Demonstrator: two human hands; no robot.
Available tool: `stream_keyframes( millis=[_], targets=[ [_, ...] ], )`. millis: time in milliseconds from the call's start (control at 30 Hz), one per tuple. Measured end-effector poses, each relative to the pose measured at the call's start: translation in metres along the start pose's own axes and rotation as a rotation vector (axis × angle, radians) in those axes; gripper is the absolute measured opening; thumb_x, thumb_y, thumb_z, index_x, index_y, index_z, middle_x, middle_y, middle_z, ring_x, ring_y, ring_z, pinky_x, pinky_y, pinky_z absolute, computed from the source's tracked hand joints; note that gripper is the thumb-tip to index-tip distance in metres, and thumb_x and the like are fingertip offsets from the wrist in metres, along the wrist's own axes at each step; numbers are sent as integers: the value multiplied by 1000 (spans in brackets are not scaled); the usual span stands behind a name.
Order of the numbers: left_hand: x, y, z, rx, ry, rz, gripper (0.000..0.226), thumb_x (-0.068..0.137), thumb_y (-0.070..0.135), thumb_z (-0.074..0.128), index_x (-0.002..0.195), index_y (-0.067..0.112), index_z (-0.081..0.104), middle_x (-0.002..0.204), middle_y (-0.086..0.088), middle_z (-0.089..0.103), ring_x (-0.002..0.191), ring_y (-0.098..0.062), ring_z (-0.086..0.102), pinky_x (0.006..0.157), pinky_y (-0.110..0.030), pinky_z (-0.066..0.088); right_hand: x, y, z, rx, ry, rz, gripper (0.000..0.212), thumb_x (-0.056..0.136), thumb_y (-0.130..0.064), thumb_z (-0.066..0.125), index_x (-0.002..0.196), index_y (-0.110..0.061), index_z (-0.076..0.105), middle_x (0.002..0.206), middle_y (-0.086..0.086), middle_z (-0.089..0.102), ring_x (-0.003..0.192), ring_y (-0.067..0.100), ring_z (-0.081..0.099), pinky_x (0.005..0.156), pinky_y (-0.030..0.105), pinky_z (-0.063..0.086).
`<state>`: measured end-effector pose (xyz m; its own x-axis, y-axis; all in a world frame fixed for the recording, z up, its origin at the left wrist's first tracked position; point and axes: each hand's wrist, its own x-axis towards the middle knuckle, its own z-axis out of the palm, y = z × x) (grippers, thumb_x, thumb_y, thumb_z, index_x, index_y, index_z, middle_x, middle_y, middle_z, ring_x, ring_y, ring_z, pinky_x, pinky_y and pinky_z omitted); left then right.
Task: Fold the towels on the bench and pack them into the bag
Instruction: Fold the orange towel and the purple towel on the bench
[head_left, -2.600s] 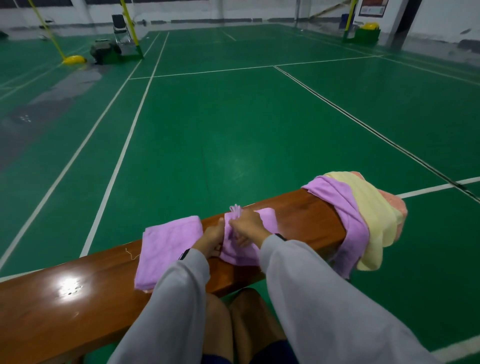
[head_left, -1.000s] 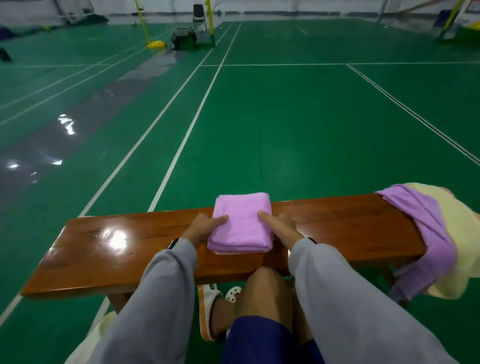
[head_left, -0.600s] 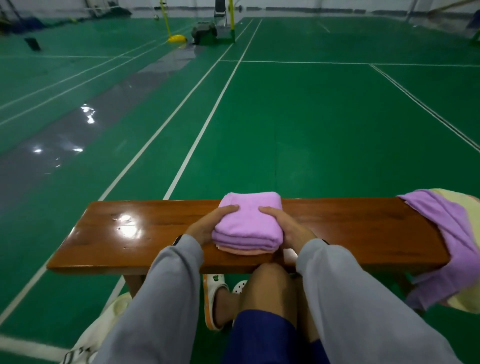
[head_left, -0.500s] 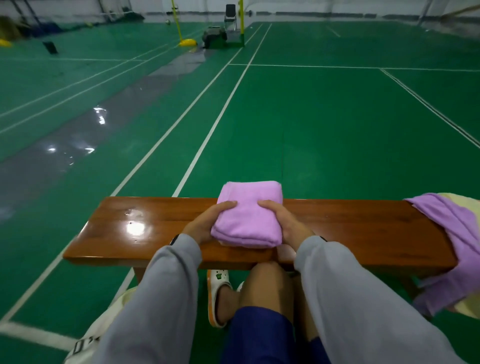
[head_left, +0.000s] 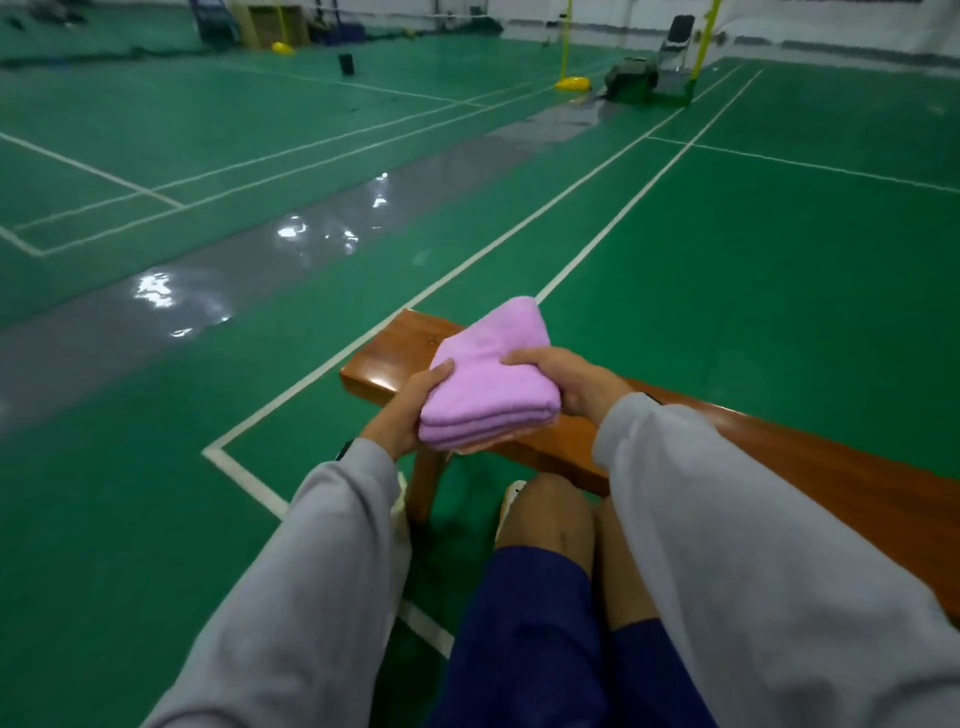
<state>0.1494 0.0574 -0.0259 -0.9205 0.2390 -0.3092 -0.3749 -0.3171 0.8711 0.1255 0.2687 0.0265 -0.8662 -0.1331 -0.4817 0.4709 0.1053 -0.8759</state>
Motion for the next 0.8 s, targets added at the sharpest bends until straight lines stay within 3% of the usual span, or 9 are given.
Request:
stream_keyframes(
  millis=[100,167,300,367,467,567,633,700,800],
  targets=[
    [-25,-6,-67,9,123,-8,59,98,48,61,137,5,58,129,-18,68,125,-28,63,113,-42,44,17,4,67,-75,-98,23,52,80,-26,80,122,0,63,107,17,76,102,32,72,89,43,60],
    [-43,-17,-113,16,213,-17,64,95,53,64,136,4,59,129,-19,68,126,-29,62,115,-44,41,31,13,110,-140,-159,60,60,72,-31,85,120,-3,65,105,15,76,99,32,73,91,48,59],
    [-80,-40,-184,0,328,-15,56,98,50,60,131,5,63,126,-17,70,120,-25,65,107,-37,46,46,34,189,-235,-207,41,48,70,-38,87,106,-12,68,108,8,73,98,24,67,95,42,54],
    [-94,-52,-214,11,390,-23,55,98,49,61,130,4,64,125,-18,70,120,-27,66,106,-39,47,51,44,220,-277,-251,59,39,74,-38,85,99,-18,62,107,6,68,93,21,62,87,39,51],
    [-109,-74,-252,63,483,-76,66,90,54,68,132,2,62,123,-18,71,119,-30,66,106,-42,49,65,60,256,-342,-342,87,52,77,-29,82,119,-11,57,108,8,65,95,23,65,70,35,55],
    [-118,-100,-279,68,584,-170,58,97,52,60,128,3,64,121,-19,71,105,-27,69,99,-44,53,81,84,285,-363,-390,89,60,74,-24,82,125,-11,55,117,10,65,102,25,65,80,38,60],
    [-124,-117,-285,59,654,-272,57,98,62,52,121,12,67,114,-14,74,95,-25,69,85,-42,59,91,100,301,-371,-409,73,59,72,-22,81,125,-13,55,116,8,65,100,23,65,75,35,58],
    [-131,-136,-289,84,696,-397,57,100,67,41,114,17,65,100,-9,72,82,-25,66,65,-32,56,101,115,315,-383,-401,45,53,74,-18,79,121,-15,56,111,6,65,97,19,64,71,32,55],
    [-136,-167,-299,202,686,-552,61,103,64,30,118,14,61,107,-12,70,85,-27,67,73,-30,54,118,142,332,-431,-384,27,52,73,-16,76,121,-17,57,111,4,65,98,19,64,80,36,57]
  ],
)
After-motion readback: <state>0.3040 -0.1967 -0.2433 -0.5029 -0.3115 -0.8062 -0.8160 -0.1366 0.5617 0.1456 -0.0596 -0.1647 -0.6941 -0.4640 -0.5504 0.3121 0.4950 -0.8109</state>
